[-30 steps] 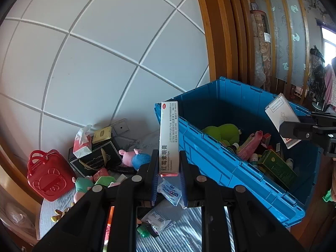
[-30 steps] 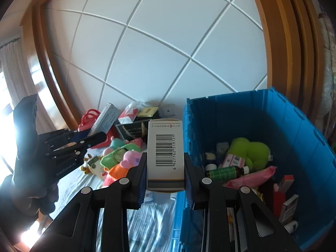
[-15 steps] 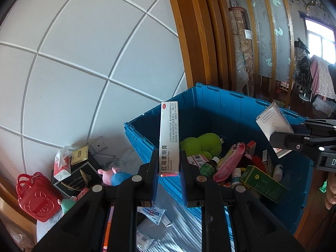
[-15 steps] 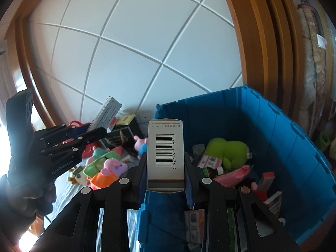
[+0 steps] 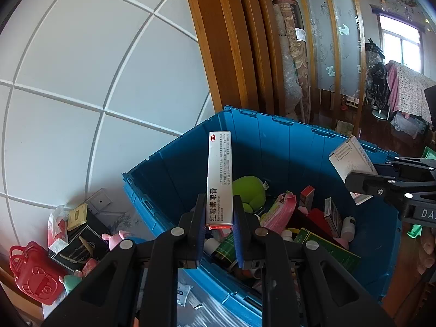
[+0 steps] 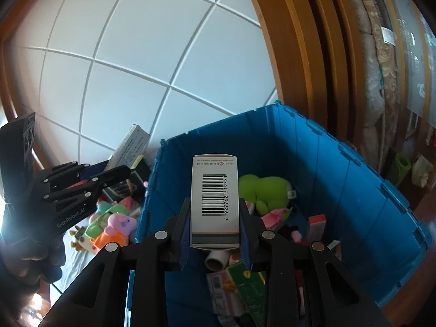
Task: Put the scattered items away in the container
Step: 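Open both tools to drop the medicine boxes into the crate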
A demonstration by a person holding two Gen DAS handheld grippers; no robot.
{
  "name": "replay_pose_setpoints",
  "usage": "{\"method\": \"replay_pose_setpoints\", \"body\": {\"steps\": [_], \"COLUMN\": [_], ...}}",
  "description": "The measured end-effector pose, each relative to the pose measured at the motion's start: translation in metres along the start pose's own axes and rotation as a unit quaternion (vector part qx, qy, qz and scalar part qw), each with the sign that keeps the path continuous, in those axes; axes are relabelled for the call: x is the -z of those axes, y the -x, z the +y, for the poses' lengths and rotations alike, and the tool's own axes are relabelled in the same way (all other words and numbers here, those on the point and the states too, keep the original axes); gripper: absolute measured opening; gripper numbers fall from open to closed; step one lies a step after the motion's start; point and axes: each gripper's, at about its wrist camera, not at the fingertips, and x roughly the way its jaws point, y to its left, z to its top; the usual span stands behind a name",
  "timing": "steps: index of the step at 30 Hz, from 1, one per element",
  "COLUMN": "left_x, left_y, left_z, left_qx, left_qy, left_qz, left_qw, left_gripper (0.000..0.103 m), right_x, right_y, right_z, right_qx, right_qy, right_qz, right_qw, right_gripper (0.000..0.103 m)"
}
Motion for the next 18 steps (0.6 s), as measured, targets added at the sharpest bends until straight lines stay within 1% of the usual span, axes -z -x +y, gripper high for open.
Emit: {"method": "replay_pose_setpoints", "body": {"steps": [7, 16, 18], "left_x": [-0.011, -0.022, -0.023], "left_y": [-0.017, -0.028, -0.033], "left_z": [-0.011, -0.015, -0.011], "left_qx": [0.014, 0.019, 0.016], "left_qy": [-0.003, -0.007, 0.005], "left_qz": [0.002, 0.002, 0.009], "left_qw": [0.9999, 0.9998, 0.9998], "left_gripper": [0.017, 0.017, 0.017], "right_x": [-0.001, -0.004, -0.005], "right_y": [-0.005, -0.011, -0.013], "right_z": [-0.021, -0.031, -0.032], "right_qx": [0.02, 0.027, 0.027], "right_qy": [-0.012, -0.014, -0.015], "right_qz": [0.005, 0.009, 0.007], "right_qw": [1.0, 0.999, 1.0], "right_gripper": [0.029, 0.029, 0.03]}}
